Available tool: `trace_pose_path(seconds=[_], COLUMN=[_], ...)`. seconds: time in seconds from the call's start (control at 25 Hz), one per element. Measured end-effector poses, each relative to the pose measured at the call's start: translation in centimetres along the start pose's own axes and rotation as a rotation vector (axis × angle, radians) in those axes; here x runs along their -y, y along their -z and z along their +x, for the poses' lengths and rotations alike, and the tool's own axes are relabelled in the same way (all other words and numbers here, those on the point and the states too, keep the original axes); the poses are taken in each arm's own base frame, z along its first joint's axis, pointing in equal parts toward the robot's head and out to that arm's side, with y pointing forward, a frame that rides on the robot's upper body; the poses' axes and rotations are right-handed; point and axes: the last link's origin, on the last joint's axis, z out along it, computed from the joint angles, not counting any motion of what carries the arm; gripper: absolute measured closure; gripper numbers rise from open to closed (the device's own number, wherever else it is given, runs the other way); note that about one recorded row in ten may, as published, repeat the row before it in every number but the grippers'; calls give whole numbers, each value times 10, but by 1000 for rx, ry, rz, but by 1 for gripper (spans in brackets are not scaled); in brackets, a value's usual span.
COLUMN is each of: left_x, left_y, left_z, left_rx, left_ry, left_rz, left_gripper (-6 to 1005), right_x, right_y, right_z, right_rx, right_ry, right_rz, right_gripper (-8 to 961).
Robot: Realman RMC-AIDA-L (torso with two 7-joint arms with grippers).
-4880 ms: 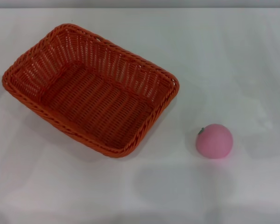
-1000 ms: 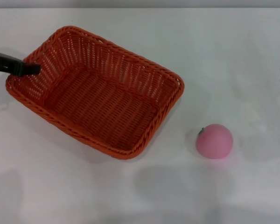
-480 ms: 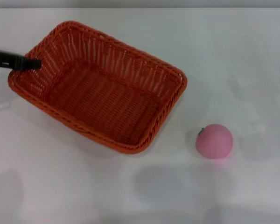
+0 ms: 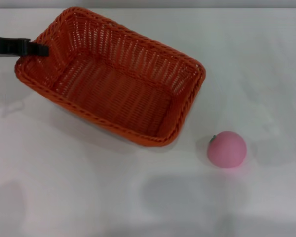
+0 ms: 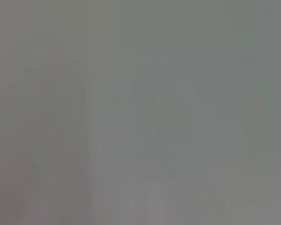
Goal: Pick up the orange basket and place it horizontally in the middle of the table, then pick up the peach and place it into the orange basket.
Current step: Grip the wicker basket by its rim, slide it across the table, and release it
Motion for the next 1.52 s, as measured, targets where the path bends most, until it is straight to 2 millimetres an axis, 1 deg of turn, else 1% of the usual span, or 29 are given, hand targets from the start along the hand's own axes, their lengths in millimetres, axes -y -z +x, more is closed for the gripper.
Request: trace_pose_path(seconds=[0.28, 0.48, 0.64, 0.92, 1.12, 1.52], left_x=[-13, -23, -28, -36, -38, -38], left_y=[-6, -16, -25, -45, -53, -61], left_z=[11, 21, 25, 20, 18, 19], left_rx=[-34, -73, -88, -54, -39, -34], left_ry=[124, 185, 249, 390, 465, 473], left_rz=[-15, -22, -25, -59, -61, -15], left_gripper=[845, 845, 845, 845, 846, 846], right_x=[3, 9, 10, 11, 11, 13], right_y=[-3, -5, -7, -8, -8, -8], right_z=[2, 1, 2, 2, 2, 4], right_rx=[-19, -34, -43, -51, -55, -72], right_ry=[12, 34, 37, 50, 55, 63], right_rz=[11, 19, 22, 14, 11, 18], right_gripper=[217, 218, 220, 222, 223, 226])
